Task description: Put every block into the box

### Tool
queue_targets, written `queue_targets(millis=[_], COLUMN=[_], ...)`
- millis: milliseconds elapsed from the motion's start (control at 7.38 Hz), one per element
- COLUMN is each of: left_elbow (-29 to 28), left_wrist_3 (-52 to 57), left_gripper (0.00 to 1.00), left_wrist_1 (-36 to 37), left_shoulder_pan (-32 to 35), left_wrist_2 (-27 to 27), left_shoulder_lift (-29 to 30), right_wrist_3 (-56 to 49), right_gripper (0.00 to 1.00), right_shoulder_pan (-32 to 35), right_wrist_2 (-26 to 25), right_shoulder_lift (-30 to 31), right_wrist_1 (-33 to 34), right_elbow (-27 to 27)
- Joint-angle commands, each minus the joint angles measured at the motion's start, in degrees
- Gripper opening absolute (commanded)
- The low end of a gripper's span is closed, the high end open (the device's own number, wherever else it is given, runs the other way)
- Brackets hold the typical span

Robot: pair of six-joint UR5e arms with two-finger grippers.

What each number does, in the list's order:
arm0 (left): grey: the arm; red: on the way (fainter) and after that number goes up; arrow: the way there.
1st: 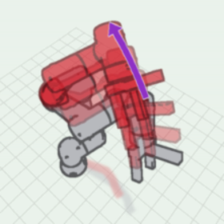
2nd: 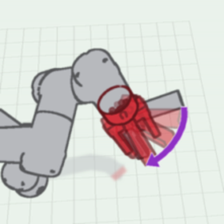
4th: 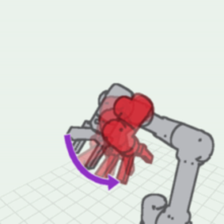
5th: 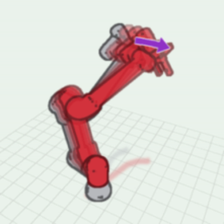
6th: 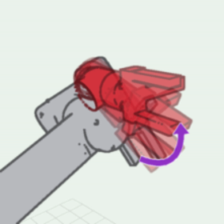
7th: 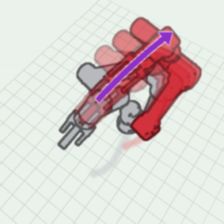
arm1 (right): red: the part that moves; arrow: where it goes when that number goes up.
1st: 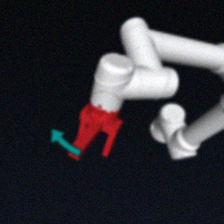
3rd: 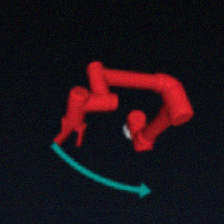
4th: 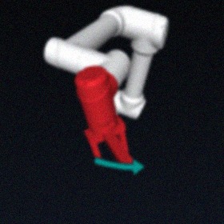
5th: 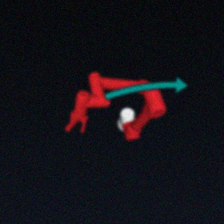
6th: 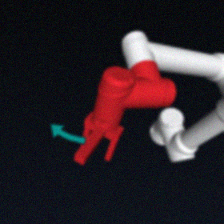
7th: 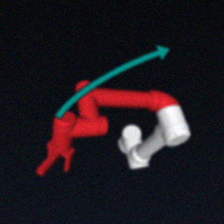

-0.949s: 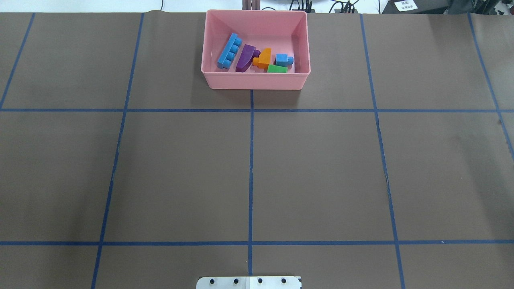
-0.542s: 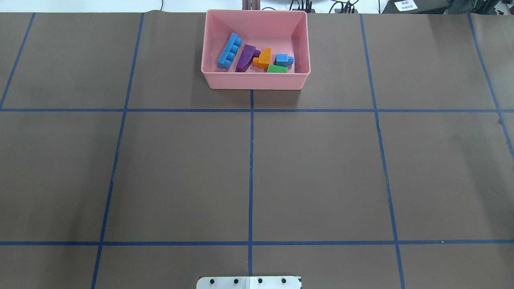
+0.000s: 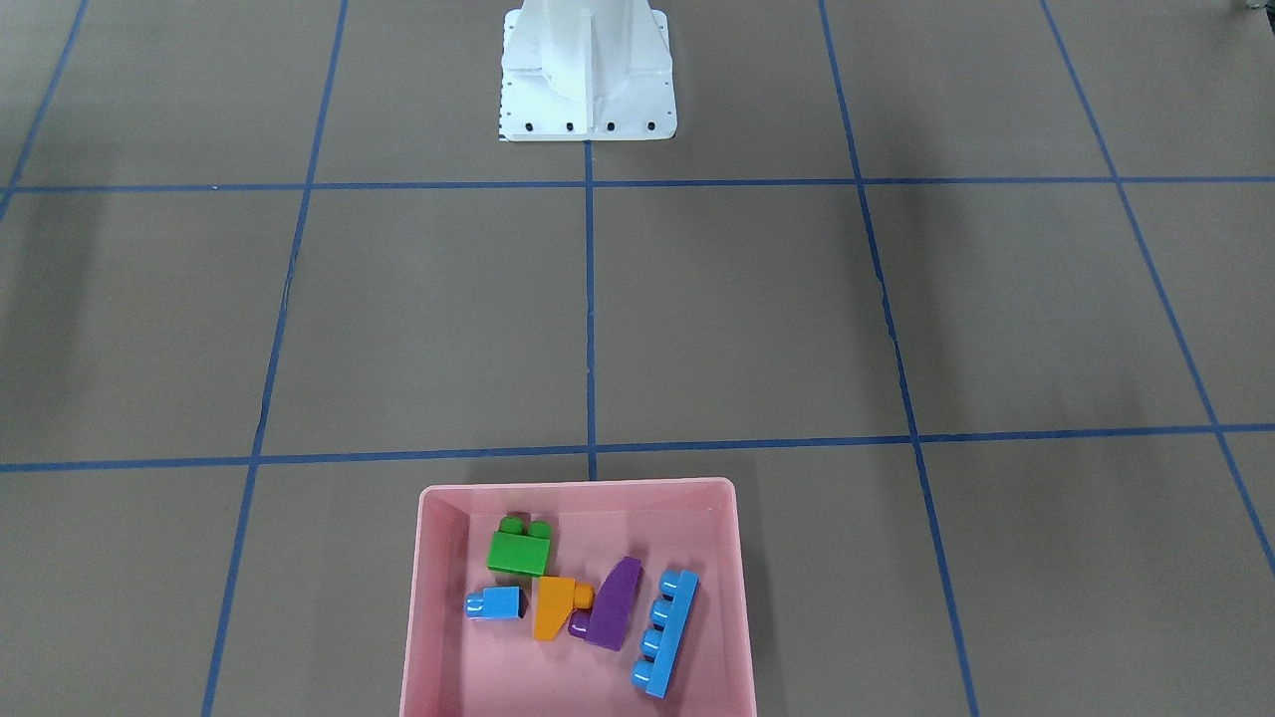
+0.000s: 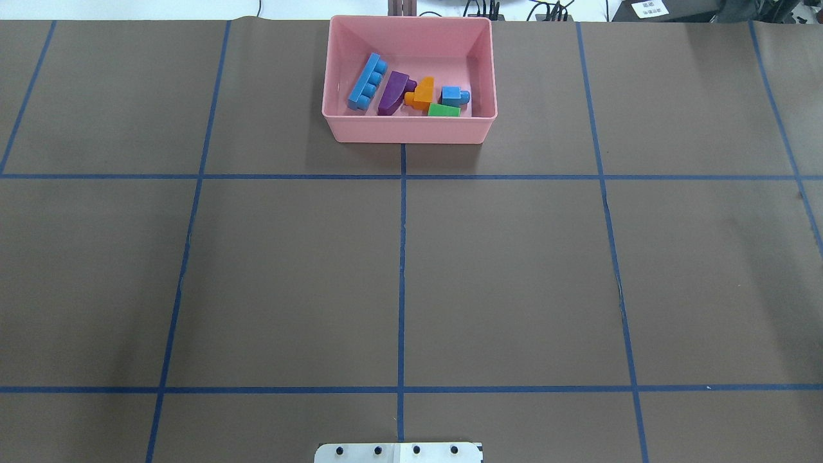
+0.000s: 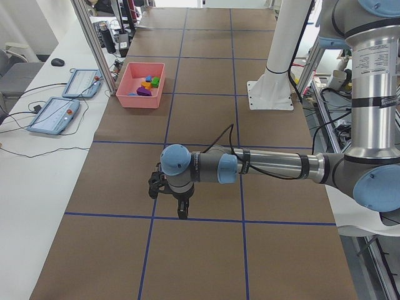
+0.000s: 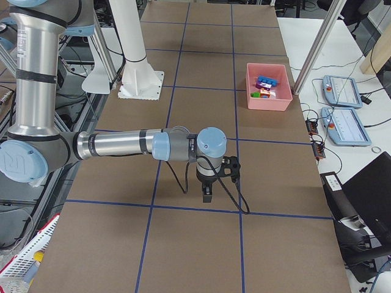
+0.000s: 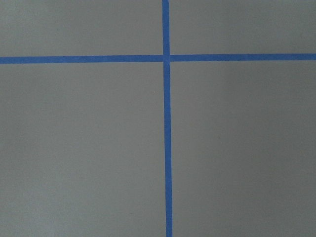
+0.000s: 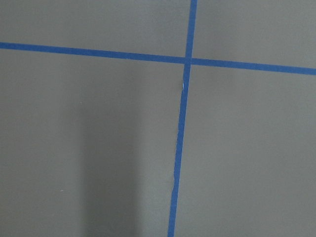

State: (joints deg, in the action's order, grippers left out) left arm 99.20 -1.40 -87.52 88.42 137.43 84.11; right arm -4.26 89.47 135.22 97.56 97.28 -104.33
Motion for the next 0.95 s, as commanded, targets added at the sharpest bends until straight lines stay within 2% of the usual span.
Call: queue_targets(millis=[0,814], left_elbow=[0.2,1.1], left_wrist_3=[0.0,0.0], left_gripper=[1.0,1.0], left_wrist_1=[-0.2,-0.2], left_shoulder_pan=[0.0,0.0], left_wrist_2=[-0.1,0.1], left_shoulder_lift=[0.0,0.0], right_wrist_3=[0.0,-0.4], right_gripper=[1.0,1.0], right_shoulder_pan=[0.0,0.0], right_wrist_2=[0.0,0.2], right_shoulder_lift=[0.0,-0.1], right_wrist_1=[0.0,-0.1], right_elbow=[0.0,-0.1])
